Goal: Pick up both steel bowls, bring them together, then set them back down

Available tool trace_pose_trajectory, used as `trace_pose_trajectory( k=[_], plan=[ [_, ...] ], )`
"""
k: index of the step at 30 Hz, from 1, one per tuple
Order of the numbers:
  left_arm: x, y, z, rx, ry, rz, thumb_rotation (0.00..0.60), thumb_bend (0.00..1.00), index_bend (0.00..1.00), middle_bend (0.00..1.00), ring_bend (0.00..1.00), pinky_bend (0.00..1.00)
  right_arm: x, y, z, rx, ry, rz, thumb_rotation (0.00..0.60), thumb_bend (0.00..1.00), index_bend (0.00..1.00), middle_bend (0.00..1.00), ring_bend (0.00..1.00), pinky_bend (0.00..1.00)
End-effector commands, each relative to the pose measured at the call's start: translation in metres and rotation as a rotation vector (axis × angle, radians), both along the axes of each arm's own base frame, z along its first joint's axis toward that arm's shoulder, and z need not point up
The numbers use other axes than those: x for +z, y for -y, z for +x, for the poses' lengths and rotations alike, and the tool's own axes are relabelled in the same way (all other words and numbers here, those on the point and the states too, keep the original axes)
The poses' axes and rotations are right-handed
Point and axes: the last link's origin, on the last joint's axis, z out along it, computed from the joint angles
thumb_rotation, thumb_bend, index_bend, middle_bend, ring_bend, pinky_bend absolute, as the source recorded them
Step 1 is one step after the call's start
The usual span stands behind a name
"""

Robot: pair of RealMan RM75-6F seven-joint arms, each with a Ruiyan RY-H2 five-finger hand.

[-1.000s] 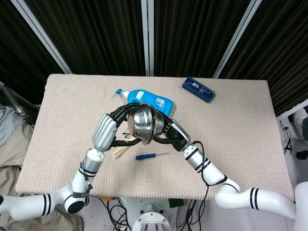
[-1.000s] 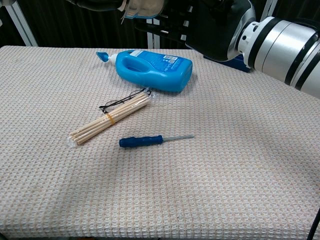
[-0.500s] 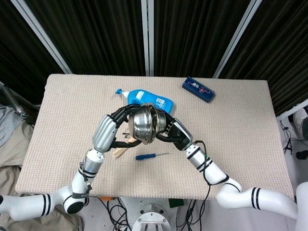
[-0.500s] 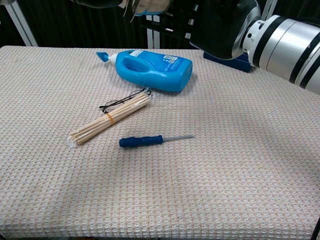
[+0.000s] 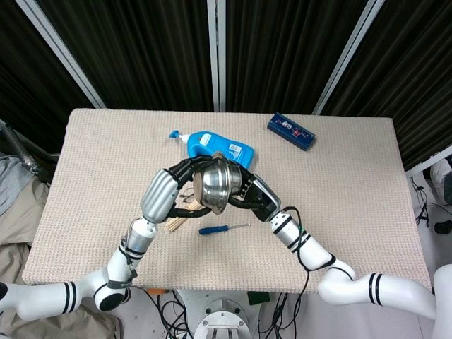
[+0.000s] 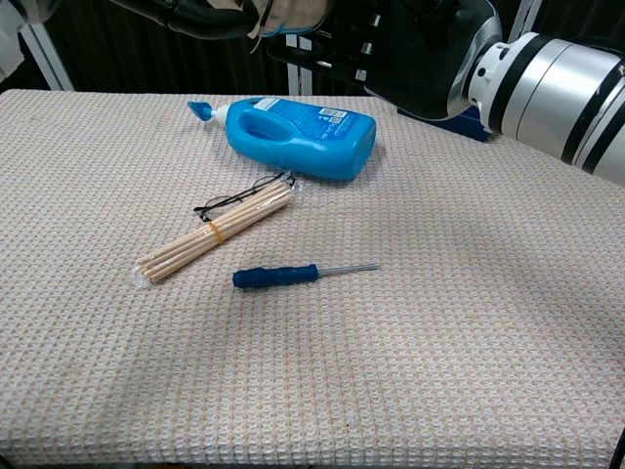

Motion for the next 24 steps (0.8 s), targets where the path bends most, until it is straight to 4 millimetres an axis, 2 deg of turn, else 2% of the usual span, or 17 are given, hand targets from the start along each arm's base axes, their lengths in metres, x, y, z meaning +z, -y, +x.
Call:
trace_pose_trajectory(
  k=[1,6,16,21,24],
  plan=[
    [0.004,0.0,-0.002,0.003,0.013,0.006,0.6,0.09,0.43,0.36,0.31,0.52,0.005,0.003,-0.007,-0.024,0.008,-0.013,0.6,0.38,0.58,0.45,0.43,0.27],
    [0.012,-0.001,-0.006,0.013,0.037,0.022,0.6,0.09,0.43,0.36,0.31,0.52,0.011,0.004,-0.016,-0.036,0.008,-0.025,0.6,0.38,0.58,0.45,0.43,0.27],
    [0.002,0.002,0.0,-0.013,0.024,-0.007,0.6,0.09,0.43,0.36,0.31,0.52,0.003,-0.003,-0.002,0.008,0.015,0.005,0.6,0.38,0.58,0.45,0.43,0.27],
    [0.015,0.002,-0.009,0.001,0.052,0.012,0.6,0.09,0.43,0.36,0.31,0.52,0.014,0.002,-0.02,-0.029,0.001,-0.036,0.6,0.38,0.58,0.45,0.43,0.27],
    [0.035,-0.002,-0.031,0.045,0.056,0.053,0.6,0.09,0.43,0.36,0.31,0.52,0.035,0.008,-0.042,-0.036,-0.077,-0.173,0.6,0.39,0.58,0.45,0.43,0.27]
  ],
)
